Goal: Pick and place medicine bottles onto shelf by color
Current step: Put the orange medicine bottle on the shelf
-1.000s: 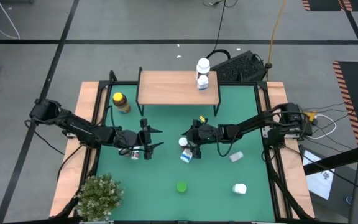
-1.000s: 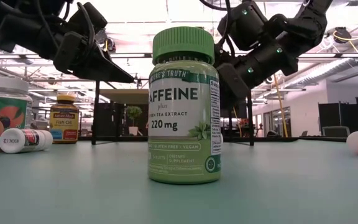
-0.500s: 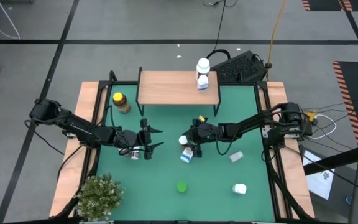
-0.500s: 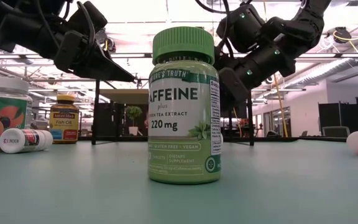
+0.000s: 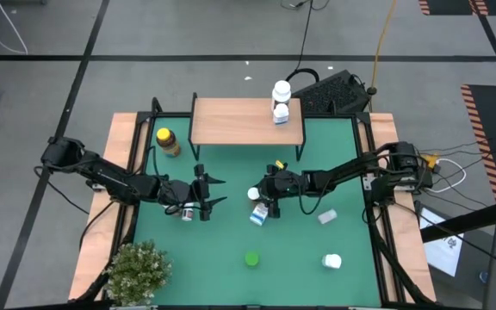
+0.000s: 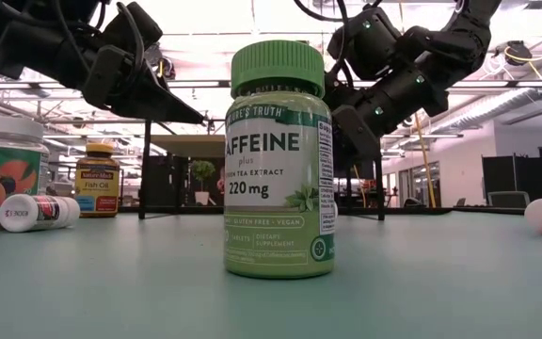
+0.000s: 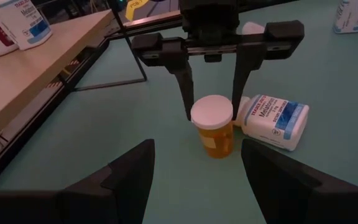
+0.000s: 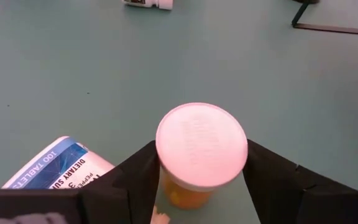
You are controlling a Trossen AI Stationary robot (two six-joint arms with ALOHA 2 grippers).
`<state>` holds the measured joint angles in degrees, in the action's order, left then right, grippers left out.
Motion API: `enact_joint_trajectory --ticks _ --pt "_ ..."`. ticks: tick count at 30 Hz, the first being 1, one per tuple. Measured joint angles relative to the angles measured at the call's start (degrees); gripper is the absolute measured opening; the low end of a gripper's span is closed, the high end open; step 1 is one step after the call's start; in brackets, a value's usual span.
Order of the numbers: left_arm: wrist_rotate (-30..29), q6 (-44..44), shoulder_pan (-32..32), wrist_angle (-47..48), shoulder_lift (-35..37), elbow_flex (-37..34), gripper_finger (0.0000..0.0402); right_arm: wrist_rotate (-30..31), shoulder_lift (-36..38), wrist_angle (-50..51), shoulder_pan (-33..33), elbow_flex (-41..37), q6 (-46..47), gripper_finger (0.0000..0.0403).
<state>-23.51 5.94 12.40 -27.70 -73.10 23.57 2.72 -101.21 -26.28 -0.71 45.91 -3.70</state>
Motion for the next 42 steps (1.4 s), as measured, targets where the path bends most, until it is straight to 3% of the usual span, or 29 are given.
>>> enact_joint_trajectory --ticks 17,24,28,34,38,42 --pt "0.0 -0.7 0.0 0.2 0.0 0.0 0.0246 0.0 1.4 -0.8 0.0 0.0 0.0 0.0203" --pt "0.0 -1.2 0.0 0.5 0.0 0.0 0.0246 2.2 13.4 7.8 2.0 0.0 0.0 0.0203" --pt "0.0 -1.3 0.0 0.6 0.0 0.0 0.0246 7.8 23.2 14.2 5.4 0.0 0.0 0.0203" --pt "0.0 -1.3 0.0 0.4 0.0 0.0 0.0246 5.0 34.2 22.4 14.6 0.0 -0.5 0.0203" --pt "0.0 -0.9 -0.3 -0.7 0.0 0.0 0.0246 0.6 35.5 22.7 22.0 0.0 0.0 0.0203" --pt "0.0 -0.7 -1.0 -1.1 0.0 0.0 0.0246 0.0 33.4 22.7 26.2 0.0 0.5 0.0203"
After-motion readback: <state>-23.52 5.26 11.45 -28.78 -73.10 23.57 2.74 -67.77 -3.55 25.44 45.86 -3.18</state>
